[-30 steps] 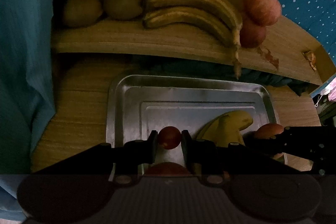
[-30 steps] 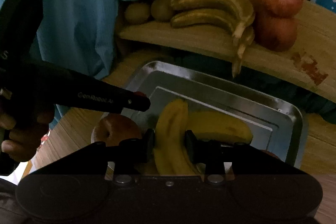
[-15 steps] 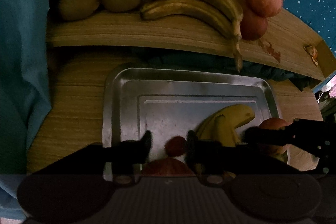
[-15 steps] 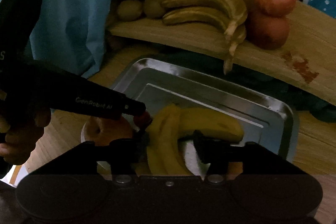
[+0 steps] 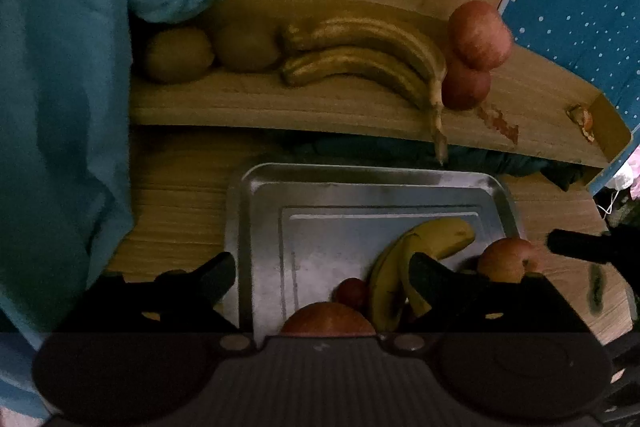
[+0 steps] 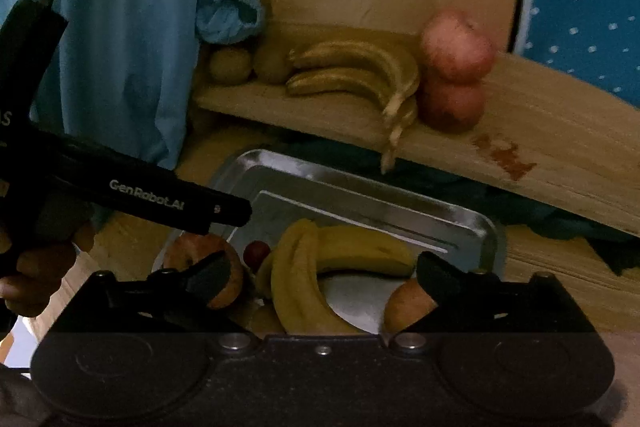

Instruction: Organize fruits

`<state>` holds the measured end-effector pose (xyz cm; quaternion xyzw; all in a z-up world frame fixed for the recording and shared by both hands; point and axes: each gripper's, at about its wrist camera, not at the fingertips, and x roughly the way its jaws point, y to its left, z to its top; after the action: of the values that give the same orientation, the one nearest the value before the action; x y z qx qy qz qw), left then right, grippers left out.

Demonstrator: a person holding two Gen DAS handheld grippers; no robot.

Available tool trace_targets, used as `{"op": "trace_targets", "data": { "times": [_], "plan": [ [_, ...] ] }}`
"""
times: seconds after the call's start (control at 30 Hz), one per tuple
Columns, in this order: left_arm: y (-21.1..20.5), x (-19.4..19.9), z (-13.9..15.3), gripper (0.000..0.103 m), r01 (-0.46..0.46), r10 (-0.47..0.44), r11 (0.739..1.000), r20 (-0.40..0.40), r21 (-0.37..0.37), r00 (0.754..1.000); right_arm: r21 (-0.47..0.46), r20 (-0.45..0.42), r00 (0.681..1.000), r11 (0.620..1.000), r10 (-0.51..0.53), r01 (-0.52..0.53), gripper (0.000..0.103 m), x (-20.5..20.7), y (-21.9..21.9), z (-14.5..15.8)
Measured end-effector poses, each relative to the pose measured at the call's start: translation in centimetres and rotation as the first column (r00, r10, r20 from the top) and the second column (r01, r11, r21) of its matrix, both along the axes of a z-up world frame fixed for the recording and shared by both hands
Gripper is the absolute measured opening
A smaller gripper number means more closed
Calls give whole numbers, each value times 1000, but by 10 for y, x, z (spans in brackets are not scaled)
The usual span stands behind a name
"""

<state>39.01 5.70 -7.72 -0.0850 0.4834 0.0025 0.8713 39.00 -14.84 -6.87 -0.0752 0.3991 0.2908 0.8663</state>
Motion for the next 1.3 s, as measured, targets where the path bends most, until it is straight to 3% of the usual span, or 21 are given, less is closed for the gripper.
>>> {"op": "trace_targets", "data": {
  "times": [0.37,0.73,1.3],
  "plan": [
    [9,-34,26,102,-34,32,999,69,23,997,30,107,977,983,-182,180,102,-37,-19,24],
    [25,-82,40,103,-36,27,997,122,73,992,103,176,917,933,-359,345,102,-99,-23,29],
    [3,-155,57,103,-76,56,991,162,115,985,157,199,912,930,-359,332,102,-163,-55,30]
  ]
}}
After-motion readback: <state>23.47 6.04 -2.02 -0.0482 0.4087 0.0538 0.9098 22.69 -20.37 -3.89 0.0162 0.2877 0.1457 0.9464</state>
